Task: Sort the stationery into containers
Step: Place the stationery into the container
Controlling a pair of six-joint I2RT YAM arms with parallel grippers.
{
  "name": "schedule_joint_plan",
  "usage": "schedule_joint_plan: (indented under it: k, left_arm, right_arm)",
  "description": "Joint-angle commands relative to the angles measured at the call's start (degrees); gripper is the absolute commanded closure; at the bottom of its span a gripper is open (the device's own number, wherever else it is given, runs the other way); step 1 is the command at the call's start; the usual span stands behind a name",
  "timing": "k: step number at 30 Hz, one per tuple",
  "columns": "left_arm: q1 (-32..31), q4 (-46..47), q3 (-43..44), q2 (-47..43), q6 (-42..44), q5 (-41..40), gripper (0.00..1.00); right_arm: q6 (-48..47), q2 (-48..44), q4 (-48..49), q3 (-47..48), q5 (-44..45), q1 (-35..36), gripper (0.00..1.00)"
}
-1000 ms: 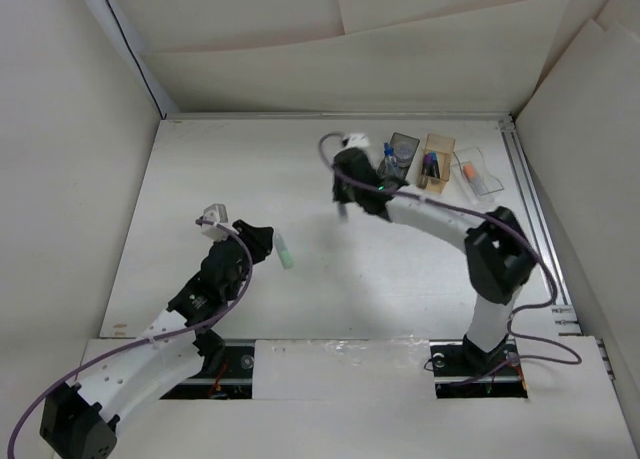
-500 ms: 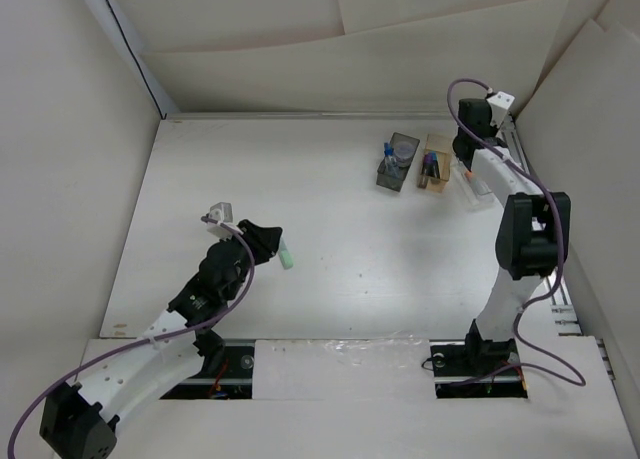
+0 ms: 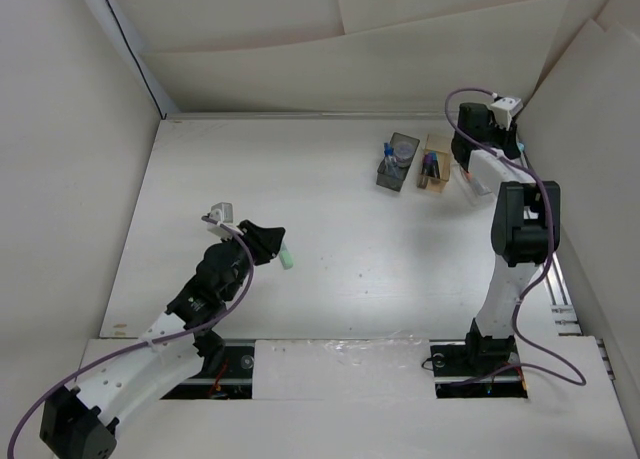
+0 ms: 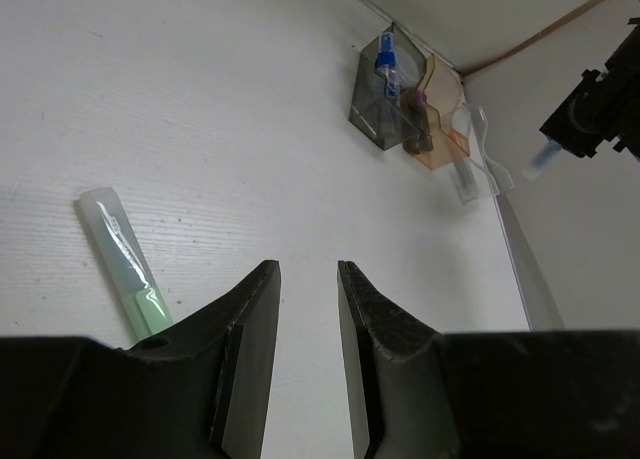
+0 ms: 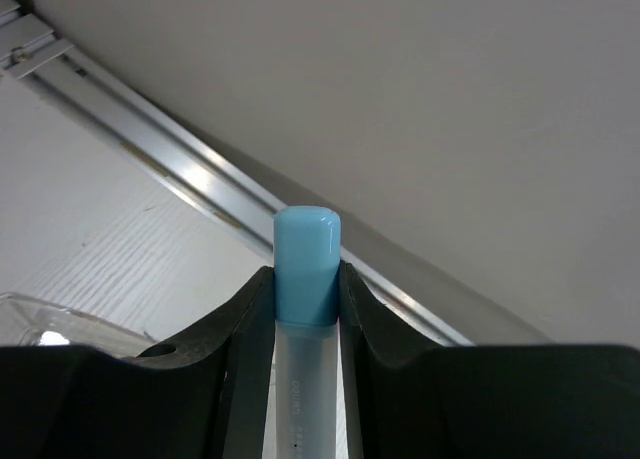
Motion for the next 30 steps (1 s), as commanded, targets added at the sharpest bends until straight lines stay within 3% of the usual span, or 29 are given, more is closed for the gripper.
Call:
schedule_joint_plan:
  k: [1, 6, 30]
  left_arm:
    - [0.2, 2.3, -0.5, -0.7, 0.7, 0.8, 0.73]
    - [0.2, 2.3, -0.5, -0.7, 0.7, 0.8, 0.72]
    - [0.2, 3.3, -0.5, 2.1, 0.7, 0.2, 0.72]
  right_arm:
    - [-5.6, -0.2, 8.4, -0.9, 7.3, 0.0, 0.89]
    - [-11.1, 1.7, 13.8, -1.5, 9.7, 1.2, 0.88]
    - [-10.1, 7.3, 14.9, -2.0, 9.0, 4.1, 0.83]
